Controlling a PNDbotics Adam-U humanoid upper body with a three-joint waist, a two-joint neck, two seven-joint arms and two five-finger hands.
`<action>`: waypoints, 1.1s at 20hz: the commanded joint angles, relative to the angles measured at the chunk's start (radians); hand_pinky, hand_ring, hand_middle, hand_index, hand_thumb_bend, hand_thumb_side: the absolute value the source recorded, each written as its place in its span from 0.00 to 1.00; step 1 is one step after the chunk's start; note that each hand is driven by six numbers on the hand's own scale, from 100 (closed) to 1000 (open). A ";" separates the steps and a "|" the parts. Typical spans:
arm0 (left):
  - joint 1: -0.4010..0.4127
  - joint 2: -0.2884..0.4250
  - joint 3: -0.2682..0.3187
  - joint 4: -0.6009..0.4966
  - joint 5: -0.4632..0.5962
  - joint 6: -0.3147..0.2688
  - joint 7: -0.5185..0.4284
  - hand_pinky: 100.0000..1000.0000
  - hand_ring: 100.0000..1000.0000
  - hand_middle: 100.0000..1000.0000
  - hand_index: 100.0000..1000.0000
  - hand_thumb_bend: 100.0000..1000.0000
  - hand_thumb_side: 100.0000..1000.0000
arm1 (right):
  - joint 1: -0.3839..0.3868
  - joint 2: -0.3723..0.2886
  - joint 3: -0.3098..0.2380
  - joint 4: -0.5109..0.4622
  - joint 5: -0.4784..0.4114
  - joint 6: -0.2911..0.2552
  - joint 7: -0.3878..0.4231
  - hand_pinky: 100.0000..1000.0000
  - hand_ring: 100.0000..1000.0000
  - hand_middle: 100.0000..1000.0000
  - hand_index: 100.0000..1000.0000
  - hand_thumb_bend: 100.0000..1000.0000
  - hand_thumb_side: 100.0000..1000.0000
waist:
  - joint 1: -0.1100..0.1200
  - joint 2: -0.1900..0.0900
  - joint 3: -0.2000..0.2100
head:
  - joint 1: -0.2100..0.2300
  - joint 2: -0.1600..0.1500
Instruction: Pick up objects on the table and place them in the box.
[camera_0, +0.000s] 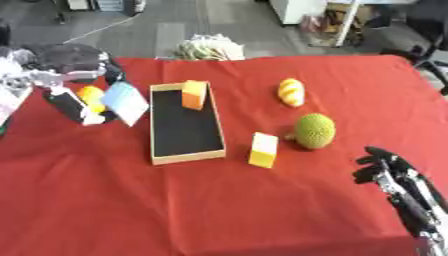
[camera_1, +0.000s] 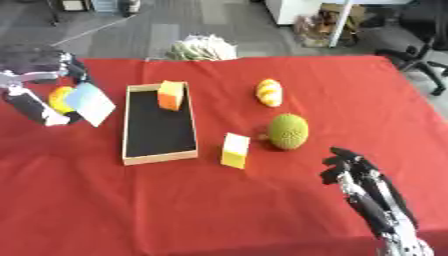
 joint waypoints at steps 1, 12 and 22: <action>-0.052 -0.097 -0.006 0.056 -0.062 -0.119 -0.107 0.70 0.58 0.48 0.65 0.01 0.21 | -0.004 -0.018 0.005 -0.008 -0.003 -0.004 0.008 0.55 0.57 0.62 0.81 0.00 0.46 | -0.003 -0.024 -0.007 | -0.006 -0.004; -0.105 -0.327 0.031 0.321 -0.499 -0.154 0.113 0.72 0.61 0.52 0.68 0.13 0.26 | -0.011 -0.007 0.021 -0.004 -0.012 -0.007 0.022 0.55 0.57 0.62 0.81 0.00 0.46 | -0.022 -0.013 -0.051 | 0.006 -0.004; -0.102 -0.338 0.067 0.400 -0.670 -0.138 0.273 0.72 0.62 0.56 0.72 0.17 0.27 | -0.012 -0.002 0.021 -0.004 -0.013 -0.006 0.023 0.55 0.57 0.62 0.82 0.00 0.47 | -0.026 -0.009 -0.048 | 0.005 -0.004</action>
